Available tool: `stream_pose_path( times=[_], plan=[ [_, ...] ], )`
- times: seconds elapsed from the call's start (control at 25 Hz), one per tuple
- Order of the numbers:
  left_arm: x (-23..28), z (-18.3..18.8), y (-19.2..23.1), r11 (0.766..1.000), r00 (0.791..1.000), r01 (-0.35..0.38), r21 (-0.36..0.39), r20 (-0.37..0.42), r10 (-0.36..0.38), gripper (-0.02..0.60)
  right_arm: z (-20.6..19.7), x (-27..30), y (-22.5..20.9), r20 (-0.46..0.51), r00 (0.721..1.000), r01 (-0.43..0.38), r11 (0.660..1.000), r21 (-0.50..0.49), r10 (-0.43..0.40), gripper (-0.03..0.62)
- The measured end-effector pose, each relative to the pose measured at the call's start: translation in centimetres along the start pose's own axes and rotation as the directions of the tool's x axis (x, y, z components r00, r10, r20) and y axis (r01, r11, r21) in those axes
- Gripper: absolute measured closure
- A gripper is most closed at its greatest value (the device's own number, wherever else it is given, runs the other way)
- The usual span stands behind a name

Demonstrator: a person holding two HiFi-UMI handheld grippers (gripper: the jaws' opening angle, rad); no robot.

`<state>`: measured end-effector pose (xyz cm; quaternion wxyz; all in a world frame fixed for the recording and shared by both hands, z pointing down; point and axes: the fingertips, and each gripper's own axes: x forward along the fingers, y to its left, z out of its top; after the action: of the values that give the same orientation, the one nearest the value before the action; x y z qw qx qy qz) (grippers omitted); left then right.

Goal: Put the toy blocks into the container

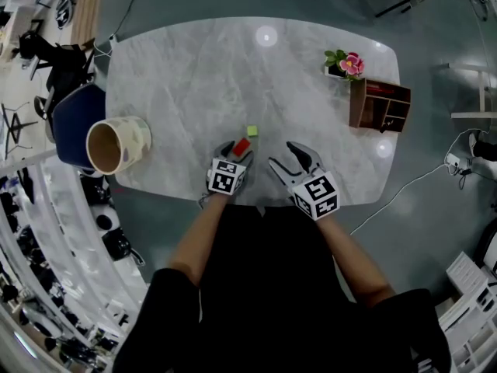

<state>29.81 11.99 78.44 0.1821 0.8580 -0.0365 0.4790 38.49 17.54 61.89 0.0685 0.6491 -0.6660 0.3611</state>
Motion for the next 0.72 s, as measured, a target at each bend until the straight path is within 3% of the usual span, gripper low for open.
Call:
stream_pose_path(
  times=[0.24,0.4,0.6,0.72],
  plan=[
    [0.9,-0.2,0.6,0.999,0.999,-0.027,0.021,-0.035,0.028,0.327,-0.5,0.0,-1.4,-0.006,1.000,0.001,1.000,0.013,0.000,0.375],
    [1.2,-0.2,0.7,0.996,0.997,-0.052,0.075,-0.056,0.056,0.333,-0.7,-0.2,-2.3,-0.005,1.000,0.011,1.000,0.027,-0.011,0.375],
    [1.2,-0.4,1.4,0.979,0.989,-0.112,0.169,-0.073,0.125,0.435,-1.2,-0.5,-3.1,-0.003,1.000,0.018,0.999,0.042,-0.018,0.375],
    [1.3,-0.3,1.4,0.973,0.988,-0.120,0.196,-0.074,0.137,0.442,-1.5,-0.7,-3.2,-0.004,1.000,0.018,0.999,0.046,-0.017,0.375]
  ],
)
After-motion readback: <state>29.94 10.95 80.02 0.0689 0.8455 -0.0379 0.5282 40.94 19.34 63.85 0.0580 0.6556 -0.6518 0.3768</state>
